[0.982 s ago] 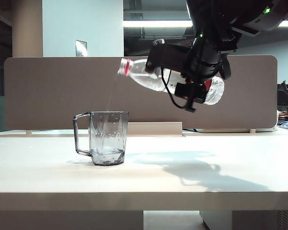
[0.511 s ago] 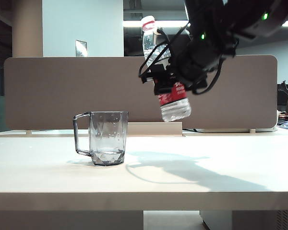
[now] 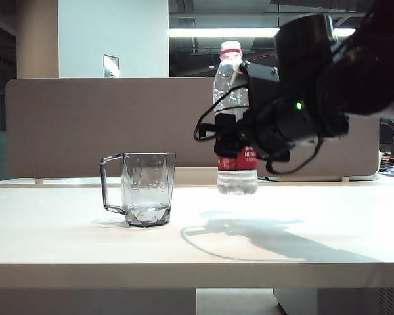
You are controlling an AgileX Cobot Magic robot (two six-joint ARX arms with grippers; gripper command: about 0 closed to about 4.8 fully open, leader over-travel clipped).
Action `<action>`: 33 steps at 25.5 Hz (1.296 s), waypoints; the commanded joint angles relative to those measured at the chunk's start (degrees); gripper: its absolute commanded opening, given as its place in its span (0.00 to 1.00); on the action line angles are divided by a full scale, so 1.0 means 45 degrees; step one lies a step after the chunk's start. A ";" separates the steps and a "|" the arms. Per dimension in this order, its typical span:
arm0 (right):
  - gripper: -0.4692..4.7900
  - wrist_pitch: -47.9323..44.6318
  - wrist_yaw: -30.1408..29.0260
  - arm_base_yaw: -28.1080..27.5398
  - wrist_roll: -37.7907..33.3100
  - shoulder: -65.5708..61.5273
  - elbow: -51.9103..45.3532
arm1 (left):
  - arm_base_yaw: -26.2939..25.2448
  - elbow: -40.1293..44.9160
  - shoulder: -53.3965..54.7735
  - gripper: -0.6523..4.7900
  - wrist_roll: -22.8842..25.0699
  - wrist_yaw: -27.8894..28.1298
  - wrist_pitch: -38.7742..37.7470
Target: Pick up the mineral water bottle on the table and pour a little water into the mug.
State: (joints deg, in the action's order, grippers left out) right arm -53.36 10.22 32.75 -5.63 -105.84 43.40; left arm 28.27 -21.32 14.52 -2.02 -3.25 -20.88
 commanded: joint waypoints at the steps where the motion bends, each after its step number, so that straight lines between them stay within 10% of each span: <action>1: 0.52 -0.1637 -0.0306 0.0024 -0.0476 -0.0457 -0.0228 | 0.0005 -0.0049 0.0010 0.11 0.0015 -0.0005 0.0053; 12: 0.53 -0.2395 -0.0753 0.0049 -0.0578 -0.1938 -0.0364 | 0.0005 -0.0034 0.0010 0.11 0.0015 -0.0005 0.0049; 25: 0.90 -0.2176 -0.1205 0.0049 -0.0369 -0.2001 -0.0413 | 0.0005 -0.0034 0.0010 0.11 0.0010 -0.0005 0.0049; 33: 0.91 -0.2137 -0.1355 0.0049 -0.0248 -0.1540 -0.0816 | 0.0005 -0.0034 0.0010 0.11 0.0010 -0.0005 0.0049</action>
State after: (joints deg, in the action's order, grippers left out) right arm -61.98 4.27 32.93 -7.01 -113.93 40.18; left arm 28.27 -21.32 14.52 -2.02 -3.25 -20.88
